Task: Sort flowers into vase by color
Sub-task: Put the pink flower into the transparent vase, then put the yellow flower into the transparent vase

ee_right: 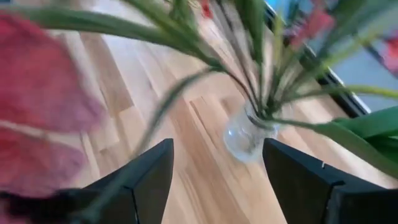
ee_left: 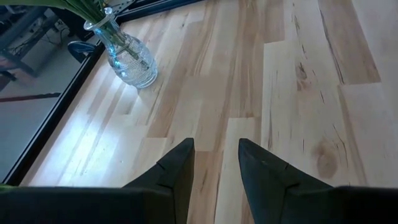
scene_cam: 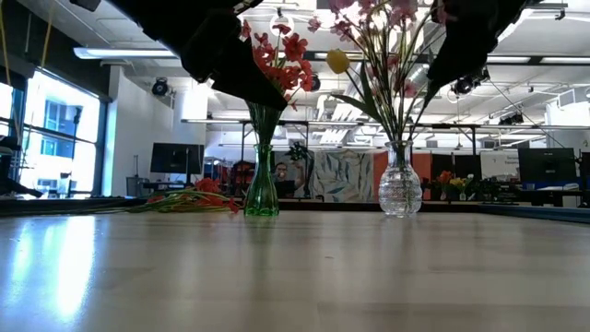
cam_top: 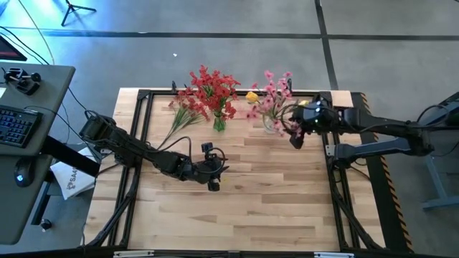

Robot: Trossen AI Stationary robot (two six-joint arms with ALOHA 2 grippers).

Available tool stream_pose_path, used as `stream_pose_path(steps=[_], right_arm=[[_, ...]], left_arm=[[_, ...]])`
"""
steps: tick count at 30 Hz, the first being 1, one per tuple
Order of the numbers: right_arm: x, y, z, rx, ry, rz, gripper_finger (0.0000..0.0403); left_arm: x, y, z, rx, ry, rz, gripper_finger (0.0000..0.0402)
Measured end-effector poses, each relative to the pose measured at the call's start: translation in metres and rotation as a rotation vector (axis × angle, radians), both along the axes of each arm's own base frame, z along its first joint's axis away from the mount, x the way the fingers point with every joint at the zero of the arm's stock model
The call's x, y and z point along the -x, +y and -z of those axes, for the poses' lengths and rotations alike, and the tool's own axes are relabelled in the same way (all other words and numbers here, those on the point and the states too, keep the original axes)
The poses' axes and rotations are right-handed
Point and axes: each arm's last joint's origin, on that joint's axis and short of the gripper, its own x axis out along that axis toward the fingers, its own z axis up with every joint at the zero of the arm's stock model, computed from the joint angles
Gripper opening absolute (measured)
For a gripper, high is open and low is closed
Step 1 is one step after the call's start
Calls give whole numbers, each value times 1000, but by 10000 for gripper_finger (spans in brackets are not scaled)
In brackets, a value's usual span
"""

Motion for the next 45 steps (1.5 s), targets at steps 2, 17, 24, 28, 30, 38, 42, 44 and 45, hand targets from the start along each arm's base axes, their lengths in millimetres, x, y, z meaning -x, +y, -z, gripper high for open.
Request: stream_pose_path(steps=[2, 17, 24, 28, 30, 38, 42, 44, 45], right_arm=[[-4, 2, -1, 27, -29, -36, 238], [29, 16, -91, -6, -219, -116, 215], [27, 34, -82, 43, -264, -249, 215], [14, 34, -56, 87, -238, -203, 215], [9, 32, -41, 100, -220, -172, 216], [4, 21, -8, -107, -169, -188, 279], [8, 19, -8, -223, -145, -211, 315], [11, 19, -14, -223, -139, -211, 321], [12, 19, -18, -210, -143, -211, 322]], left_arm=[[0, 0, 0, 0, 0, 0, 115], [0, 0, 0, -1, 2, 0, 115], [0, 0, 0, -2, 5, 1, 115], [0, 0, 0, -2, 5, -1, 115], [0, 0, 0, 3, 2, -4, 115], [0, -1, 0, 5, 2, -2, 115], [0, -1, 0, 9, -2, -4, 115], [0, 0, 0, 9, -4, -4, 115], [0, 0, 0, 6, -2, -2, 115]])
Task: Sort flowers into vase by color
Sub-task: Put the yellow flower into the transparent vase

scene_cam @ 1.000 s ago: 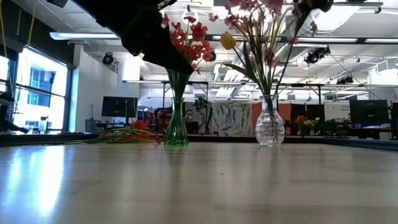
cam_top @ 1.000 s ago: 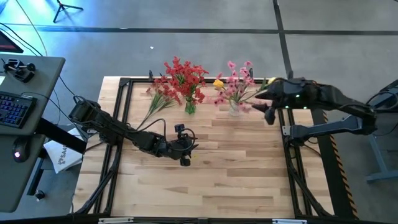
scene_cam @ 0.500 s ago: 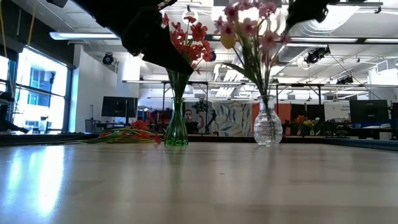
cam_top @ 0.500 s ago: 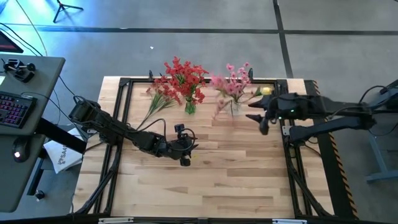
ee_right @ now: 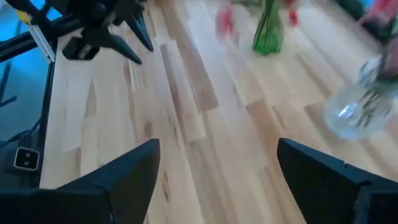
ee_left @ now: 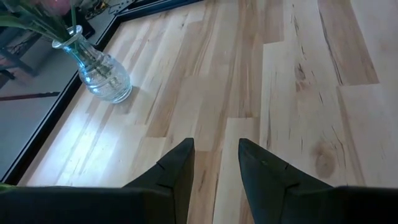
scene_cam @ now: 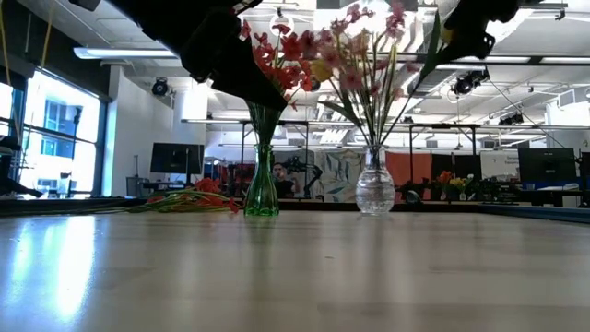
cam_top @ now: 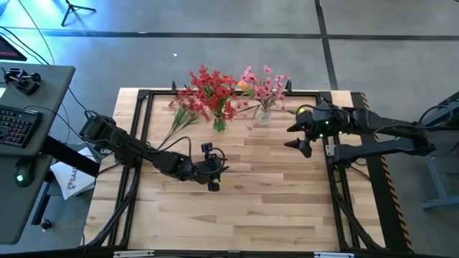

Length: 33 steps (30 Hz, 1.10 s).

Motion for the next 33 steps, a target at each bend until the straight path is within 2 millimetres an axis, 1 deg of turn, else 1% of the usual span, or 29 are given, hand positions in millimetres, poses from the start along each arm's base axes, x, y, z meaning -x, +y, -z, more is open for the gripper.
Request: stream_pose_path(steps=[5, 7, 9, 11, 15, 16, 18, 20, 23, 27, 30, 33], right_arm=[[5, 0, -30, 60, -81, -6, 322], [8, 0, -43, 73, -123, -9, 322], [10, 1, -52, 74, -153, -15, 322], [11, 1, -56, 69, -169, -36, 322], [11, 3, -56, 48, -175, -94, 322], [11, 4, -55, 50, -171, -115, 322], [11, 6, -53, 51, -152, -140, 322], [13, 9, -52, 33, -123, -158, 322], [22, 14, -63, -3, -106, -168, 322], [37, 20, -83, -71, -81, -126, 322], [47, 24, -99, -129, -63, -106, 322], [52, 28, -115, -180, -30, -87, 322]], left_arm=[[-1, 0, -1, 3, -10, 1, 115], [-3, -1, -5, 2, -53, 11, 115], [-9, 0, -14, -11, -139, 33, 115], [-19, 2, -22, -35, -243, 94, 115], [-38, 15, -34, -117, -463, 296, 115], [-42, 19, -36, -142, -507, 324, 115], [-50, 31, -39, -187, -561, 323, 115], [-57, 43, -45, -206, -581, 290, 115], [-66, 55, -56, -212, -592, 278, 115], [-72, 57, -66, -208, -596, 355, 115], [-74, 56, -73, -294, -603, 397, 115], [-75, 52, -78, -392, -602, 449, 116]])
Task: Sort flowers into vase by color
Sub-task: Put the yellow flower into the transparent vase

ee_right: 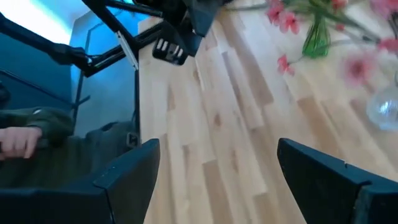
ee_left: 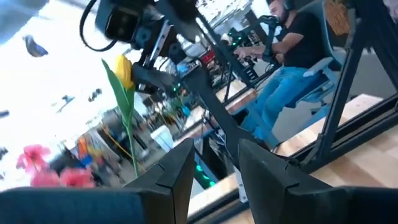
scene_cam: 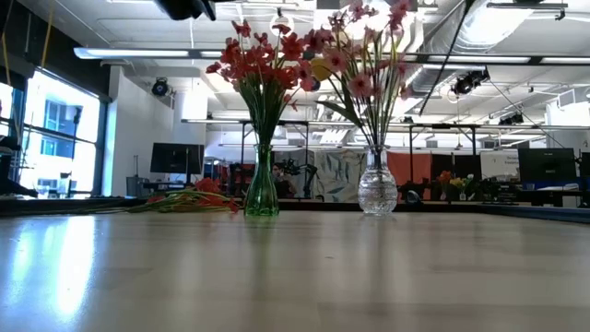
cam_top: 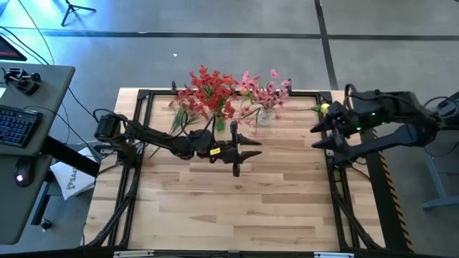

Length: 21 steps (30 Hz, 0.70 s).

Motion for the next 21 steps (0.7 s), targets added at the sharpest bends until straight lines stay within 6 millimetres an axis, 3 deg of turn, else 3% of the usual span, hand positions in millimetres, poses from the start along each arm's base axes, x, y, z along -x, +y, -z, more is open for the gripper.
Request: stream_pose_path(steps=[5, 10, 16, 21], right_arm=[[1, 8, -23, -78, 87, 6, 322], [-27, 23, -32, -106, 90, -93, 322], [-83, 66, -3, -83, 90, -374, 322], [-113, 101, 31, -18, 50, -566, 322]], left_arm=[[-2, -5, -8, -54, -24, 6, 128], [-1, -9, -9, -53, -30, 43, 155], [-1, -15, -5, 49, 15, 79, 180], [-1, -22, 5, 162, 132, 104, 188]])
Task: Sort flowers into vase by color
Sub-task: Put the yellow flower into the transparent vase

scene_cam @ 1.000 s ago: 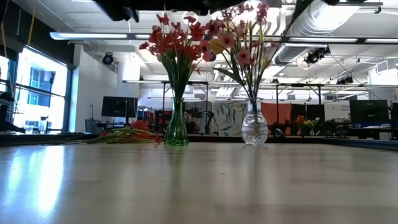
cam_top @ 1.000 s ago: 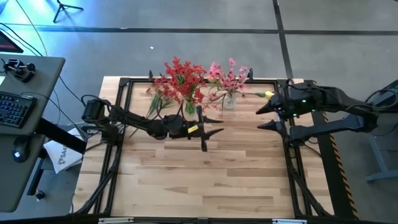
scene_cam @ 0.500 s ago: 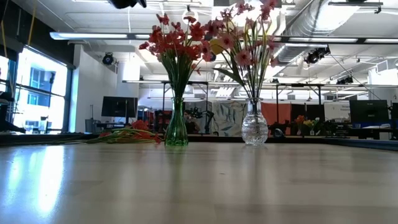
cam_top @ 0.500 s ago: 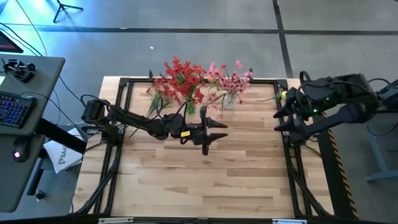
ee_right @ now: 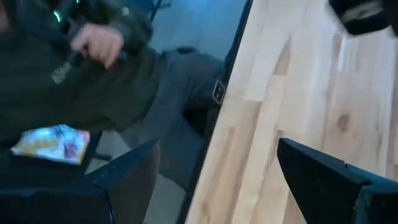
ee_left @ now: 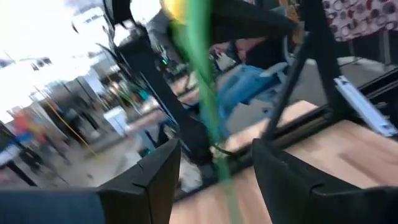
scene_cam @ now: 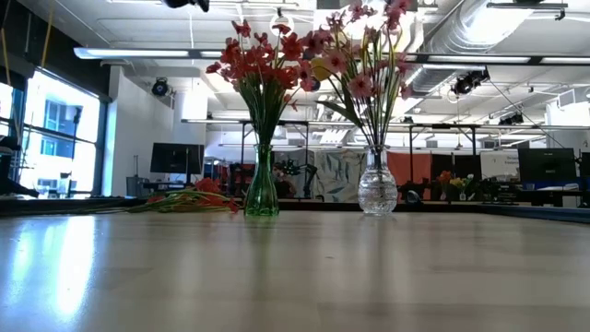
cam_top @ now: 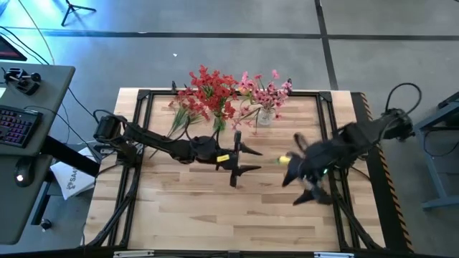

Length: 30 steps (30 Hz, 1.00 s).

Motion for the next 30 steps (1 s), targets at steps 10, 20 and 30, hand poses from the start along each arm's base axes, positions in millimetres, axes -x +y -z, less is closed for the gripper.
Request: stream_pose_path(steps=[10, 20, 30], right_arm=[[-14, 14, 33, 114, -32, 18, 322], [-15, 14, 32, 117, -51, 32, 322], [-15, 14, 32, 125, -58, 39, 322]], left_arm=[[1, -10, 8, 106, 79, 23, 183], [-14, -2, 35, 84, 84, -111, 158], [-9, -13, 25, 20, 28, -124, 56]])
